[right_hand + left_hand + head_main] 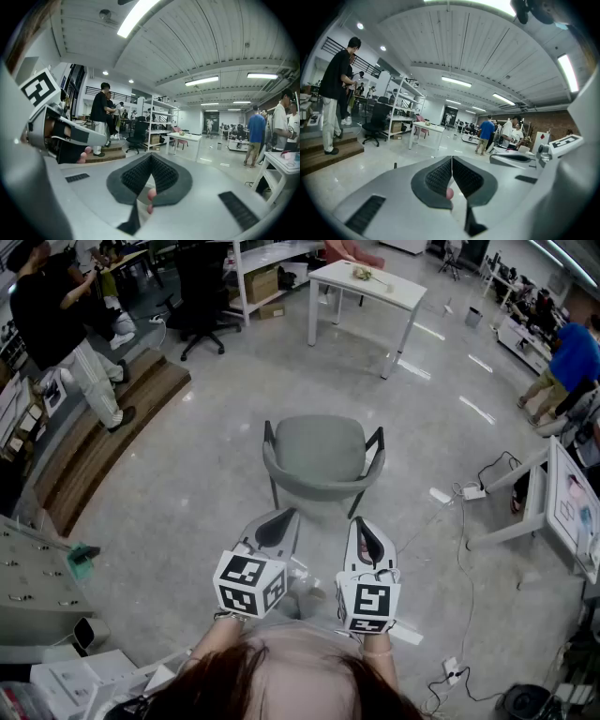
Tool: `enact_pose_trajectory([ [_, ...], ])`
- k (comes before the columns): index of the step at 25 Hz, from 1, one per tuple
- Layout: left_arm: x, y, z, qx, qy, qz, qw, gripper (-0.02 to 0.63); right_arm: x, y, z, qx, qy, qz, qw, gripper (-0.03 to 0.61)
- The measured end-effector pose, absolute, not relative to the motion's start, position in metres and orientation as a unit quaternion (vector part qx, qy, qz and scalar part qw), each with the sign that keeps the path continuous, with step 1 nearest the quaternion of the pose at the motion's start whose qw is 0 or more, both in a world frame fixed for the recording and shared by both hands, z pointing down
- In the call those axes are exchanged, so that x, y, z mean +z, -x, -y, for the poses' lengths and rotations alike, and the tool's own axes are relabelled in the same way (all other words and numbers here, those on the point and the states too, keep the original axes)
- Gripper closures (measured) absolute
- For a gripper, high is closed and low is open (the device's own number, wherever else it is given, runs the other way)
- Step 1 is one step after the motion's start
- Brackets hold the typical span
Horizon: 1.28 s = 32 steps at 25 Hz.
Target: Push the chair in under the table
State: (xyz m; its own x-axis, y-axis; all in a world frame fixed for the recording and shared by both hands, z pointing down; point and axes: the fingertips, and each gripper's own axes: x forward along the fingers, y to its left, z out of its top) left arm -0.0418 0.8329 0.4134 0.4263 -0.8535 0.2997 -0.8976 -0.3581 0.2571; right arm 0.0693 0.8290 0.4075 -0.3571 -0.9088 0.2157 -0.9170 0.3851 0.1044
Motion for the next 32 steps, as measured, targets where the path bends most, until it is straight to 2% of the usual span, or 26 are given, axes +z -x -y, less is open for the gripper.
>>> enact_pose_trajectory([
  [12,0.423,0.002,-0.809,0.072,-0.823,0.533,0.182,0.604,0.421,-0.091,-0.807,0.015,-0.523,0.844,0.117,0.557],
  [32,0.466,-0.012,-0.770,0.131,-0.799,0.564,0.162,0.603,0.470,-0.101,-0.759,-0.020,-0.438,0.881,0.177,0.554],
])
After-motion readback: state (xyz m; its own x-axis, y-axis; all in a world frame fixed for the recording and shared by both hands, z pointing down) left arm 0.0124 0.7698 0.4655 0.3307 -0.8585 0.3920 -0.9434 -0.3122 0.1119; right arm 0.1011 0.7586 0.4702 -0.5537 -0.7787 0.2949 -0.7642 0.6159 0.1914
